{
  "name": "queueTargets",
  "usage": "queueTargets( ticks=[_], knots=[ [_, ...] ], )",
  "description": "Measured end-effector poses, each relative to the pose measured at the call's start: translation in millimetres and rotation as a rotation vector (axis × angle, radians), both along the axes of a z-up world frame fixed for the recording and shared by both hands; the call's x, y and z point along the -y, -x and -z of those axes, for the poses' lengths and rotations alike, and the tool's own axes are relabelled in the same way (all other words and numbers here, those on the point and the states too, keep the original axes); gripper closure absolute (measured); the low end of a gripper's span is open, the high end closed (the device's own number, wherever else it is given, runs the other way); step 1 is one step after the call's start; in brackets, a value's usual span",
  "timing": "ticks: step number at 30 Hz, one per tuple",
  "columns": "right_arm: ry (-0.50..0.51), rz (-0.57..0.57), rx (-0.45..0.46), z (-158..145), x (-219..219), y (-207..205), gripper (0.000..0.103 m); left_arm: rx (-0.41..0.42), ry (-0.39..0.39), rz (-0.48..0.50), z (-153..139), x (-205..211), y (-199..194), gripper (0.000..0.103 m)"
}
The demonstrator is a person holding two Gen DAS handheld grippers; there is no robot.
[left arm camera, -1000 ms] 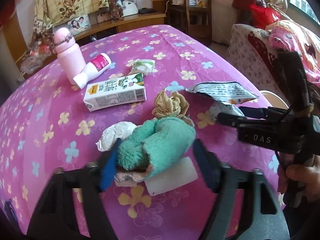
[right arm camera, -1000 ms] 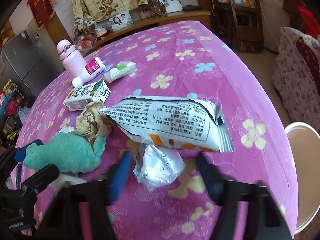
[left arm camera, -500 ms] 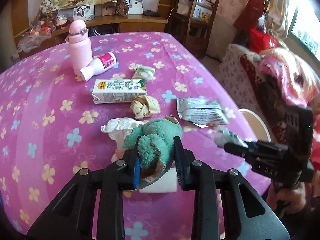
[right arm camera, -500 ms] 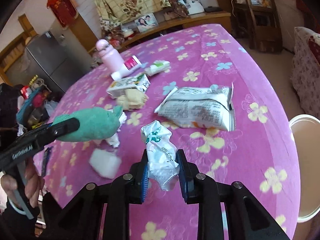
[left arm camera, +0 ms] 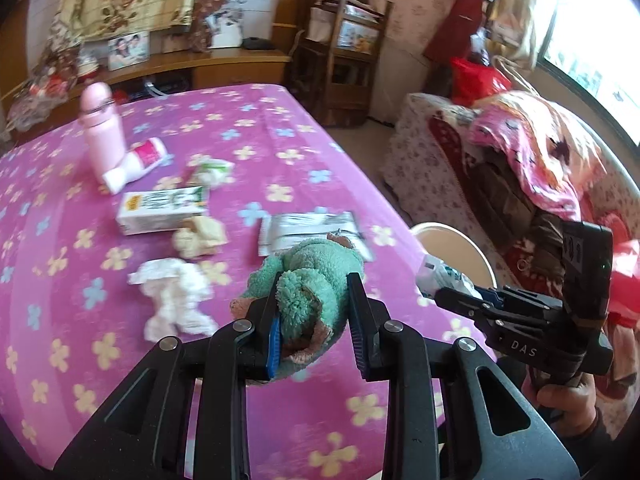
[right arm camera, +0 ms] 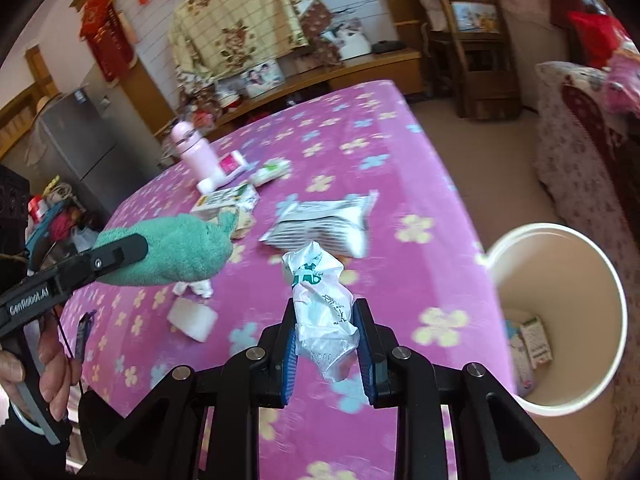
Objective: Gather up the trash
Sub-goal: 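Carry the cloth and wrapper over the white bin and open both tools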
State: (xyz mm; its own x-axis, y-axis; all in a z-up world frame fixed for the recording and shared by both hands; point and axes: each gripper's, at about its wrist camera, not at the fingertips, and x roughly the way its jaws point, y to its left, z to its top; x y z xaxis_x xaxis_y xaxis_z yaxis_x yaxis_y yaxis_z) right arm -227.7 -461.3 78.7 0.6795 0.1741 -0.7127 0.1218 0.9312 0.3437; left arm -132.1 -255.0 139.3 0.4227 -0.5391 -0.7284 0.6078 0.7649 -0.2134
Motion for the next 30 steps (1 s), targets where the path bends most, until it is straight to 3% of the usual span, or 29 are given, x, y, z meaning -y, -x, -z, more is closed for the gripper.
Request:
queueTargets(
  ticks=[18,30],
  knots=[
    [-0.004,0.277,-0.106,33.6,126.3,59.0,0.078,-0.032,-0.027,0.206,37.3,168.7,36.9,0.077],
    [-0.027,0.359,-0.188,70.8,172.0,73.8,0.078,-0.082,-0.056,0.256,67.3,229.9,41.7,0.077]
  ],
)
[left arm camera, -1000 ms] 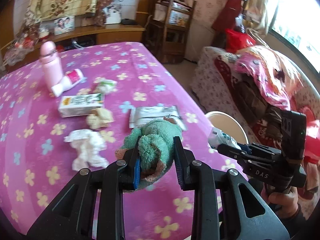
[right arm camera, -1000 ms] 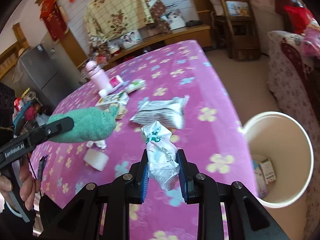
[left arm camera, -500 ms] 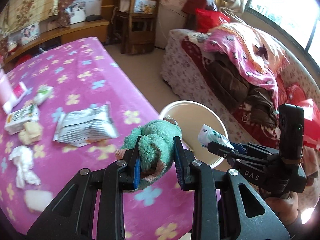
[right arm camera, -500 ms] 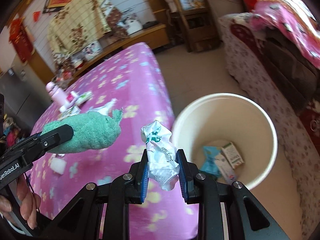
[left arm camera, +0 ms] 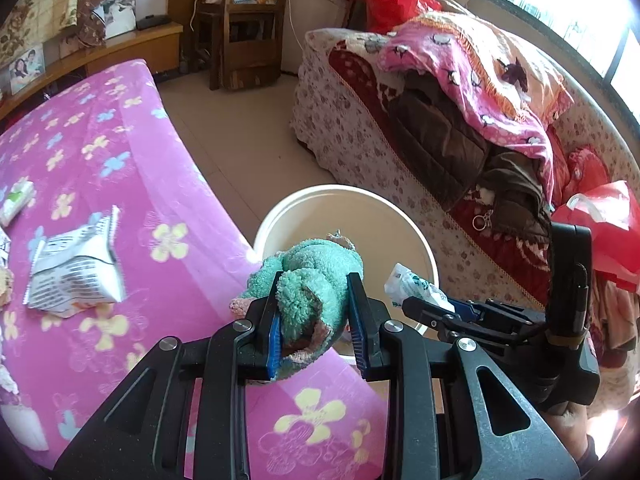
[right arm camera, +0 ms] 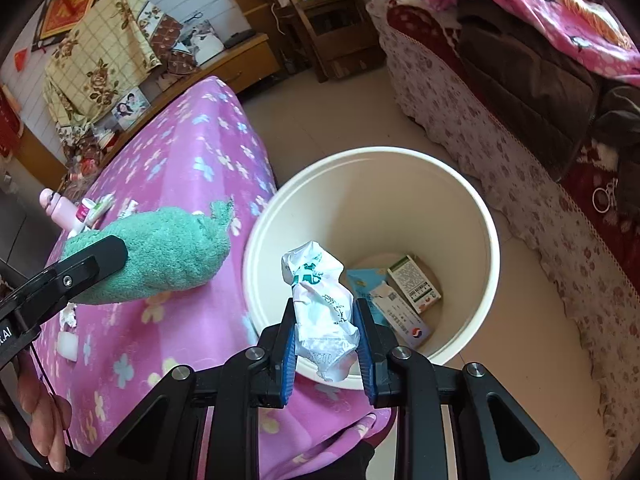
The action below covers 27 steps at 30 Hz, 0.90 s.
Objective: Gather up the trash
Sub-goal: 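Carry the cloth and wrapper over the white bin and open both tools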
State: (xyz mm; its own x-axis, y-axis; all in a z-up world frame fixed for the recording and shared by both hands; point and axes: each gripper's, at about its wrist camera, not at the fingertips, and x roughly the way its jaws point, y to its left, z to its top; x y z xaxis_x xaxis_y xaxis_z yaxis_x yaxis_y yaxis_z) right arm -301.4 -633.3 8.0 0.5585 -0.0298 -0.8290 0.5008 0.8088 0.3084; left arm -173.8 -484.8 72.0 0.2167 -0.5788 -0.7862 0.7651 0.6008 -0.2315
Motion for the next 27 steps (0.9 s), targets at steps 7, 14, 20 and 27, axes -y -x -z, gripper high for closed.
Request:
queueTargets(
  ticks=[7,14,20,27],
  knots=[
    [-0.013,0.018,-0.03,11.3,10.0,-1.7,0.078,-0.026,-0.01,0.011,13.5,17.2,0.6,0.077],
    [-0.024,0.064,-0.047,15.7,18.8,-0.7,0.053,-0.062,-0.005,0.014,24.8,26.2,-4.3,0.077],
    [-0.046,0.067,-0.053,18.4,18.1,1.1,0.053,-0.133,0.001,0.008,35.2,25.5,-12.4,0.06],
    [-0.045,0.061,-0.058,16.4,13.3,0.2,0.053,-0.097,0.0,-0.011,29.6,15.8,-10.3,0.049]
  ],
)
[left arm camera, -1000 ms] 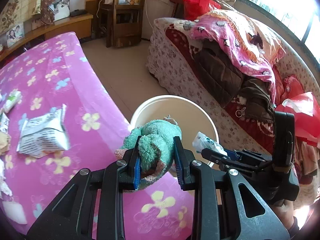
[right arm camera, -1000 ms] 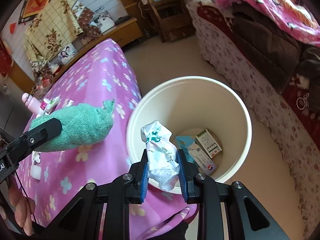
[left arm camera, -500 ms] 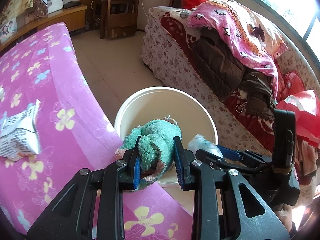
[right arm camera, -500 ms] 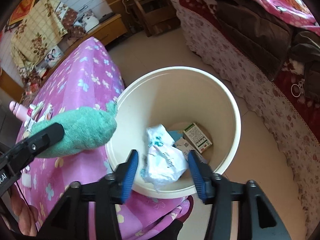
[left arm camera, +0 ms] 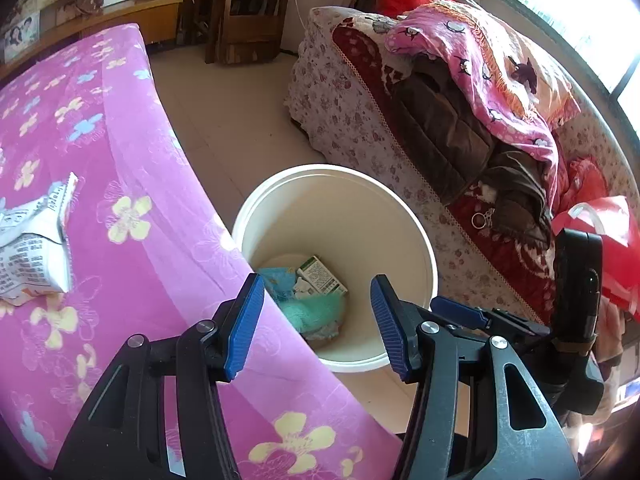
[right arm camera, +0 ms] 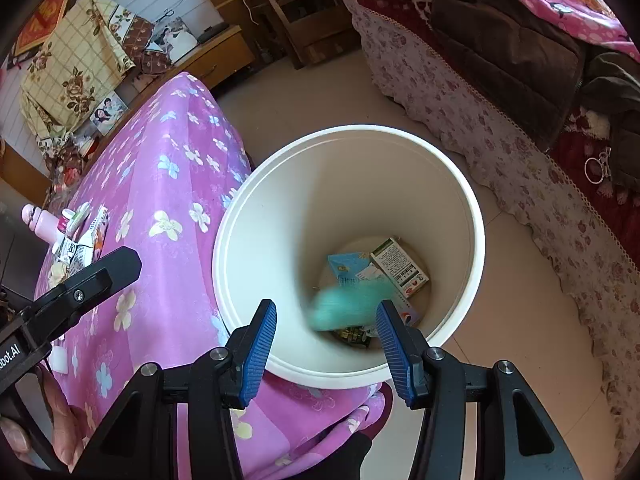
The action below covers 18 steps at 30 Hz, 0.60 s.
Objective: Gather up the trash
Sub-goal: 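Carry the cloth and wrapper over the white bin and open both tools, then move both open tools back over the table toward the sponge and tissue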
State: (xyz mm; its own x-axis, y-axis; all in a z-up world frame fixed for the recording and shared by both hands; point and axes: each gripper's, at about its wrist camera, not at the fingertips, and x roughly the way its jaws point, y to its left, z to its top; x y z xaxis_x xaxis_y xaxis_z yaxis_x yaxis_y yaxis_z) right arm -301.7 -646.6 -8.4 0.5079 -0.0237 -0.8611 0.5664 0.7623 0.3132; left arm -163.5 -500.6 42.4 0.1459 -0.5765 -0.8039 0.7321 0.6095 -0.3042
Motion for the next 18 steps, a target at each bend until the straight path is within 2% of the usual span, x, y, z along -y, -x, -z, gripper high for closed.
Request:
queueTargets(
  ticks=[18],
  knots=[
    [0.035,-0.052,0.04,-27.4,-30.3,-5.9,0.053,0.117,-0.029,-0.072,-18.0,-42.0,4.7,0.049]
  ],
)
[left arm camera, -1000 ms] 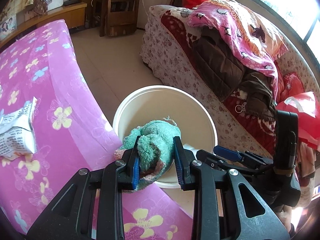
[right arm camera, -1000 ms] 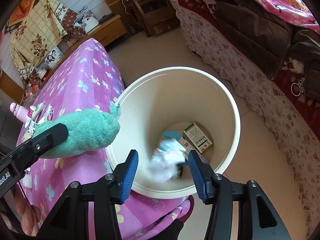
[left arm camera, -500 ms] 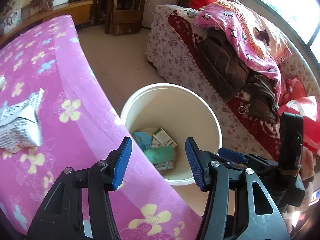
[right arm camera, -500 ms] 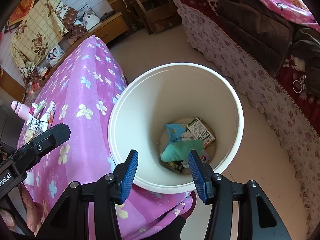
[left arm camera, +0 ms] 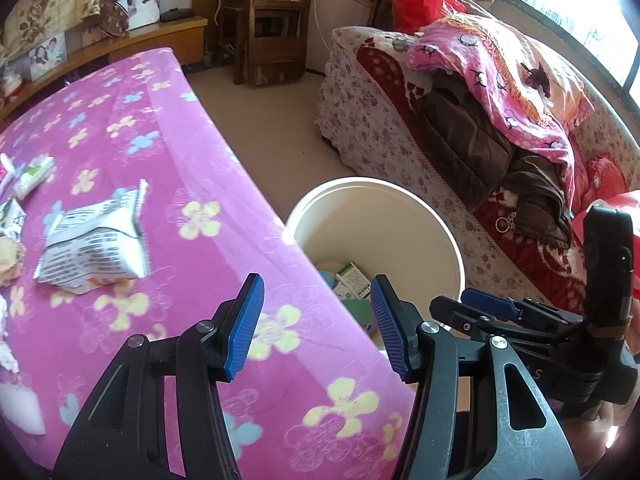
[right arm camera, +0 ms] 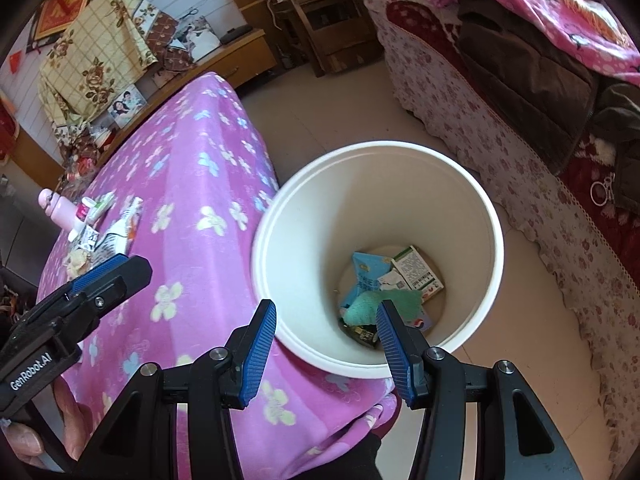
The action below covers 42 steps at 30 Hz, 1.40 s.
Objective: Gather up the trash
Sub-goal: 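Move both open tools back over the table toward the sponge and tissue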
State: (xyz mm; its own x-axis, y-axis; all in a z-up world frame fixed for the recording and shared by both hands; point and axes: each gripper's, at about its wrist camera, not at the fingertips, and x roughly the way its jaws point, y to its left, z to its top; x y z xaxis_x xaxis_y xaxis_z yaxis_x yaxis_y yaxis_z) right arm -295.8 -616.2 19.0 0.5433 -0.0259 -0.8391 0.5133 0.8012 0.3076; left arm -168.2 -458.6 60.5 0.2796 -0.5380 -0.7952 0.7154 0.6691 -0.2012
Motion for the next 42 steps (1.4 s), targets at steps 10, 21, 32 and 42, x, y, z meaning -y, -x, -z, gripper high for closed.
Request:
queueTargets(
  ticks=[10,21,32,42],
  knots=[
    [0.027,-0.07,0.034,-16.0,-38.4,-15.8,0.047,0.053,-0.017,-0.069,-9.5,-45.1,-2.6,0.049],
    [0.04,-0.165,0.034,-20.8,-87.7,-41.2,0.046,0.047,-0.024,-0.178,-8.8,-112.1,-19.7,0.049],
    [0.059,-0.257,0.018,-23.9,-130.5,-55.6,0.046,-0.079,-0.02,-0.294,24.6,-171.9,-65.9,0.049],
    [0.05,-0.31,0.011,-21.4,-159.0,-72.4,0.046,-0.099,-0.015,-0.193,5.7,-254.2,-29.9,0.049]
  ],
)
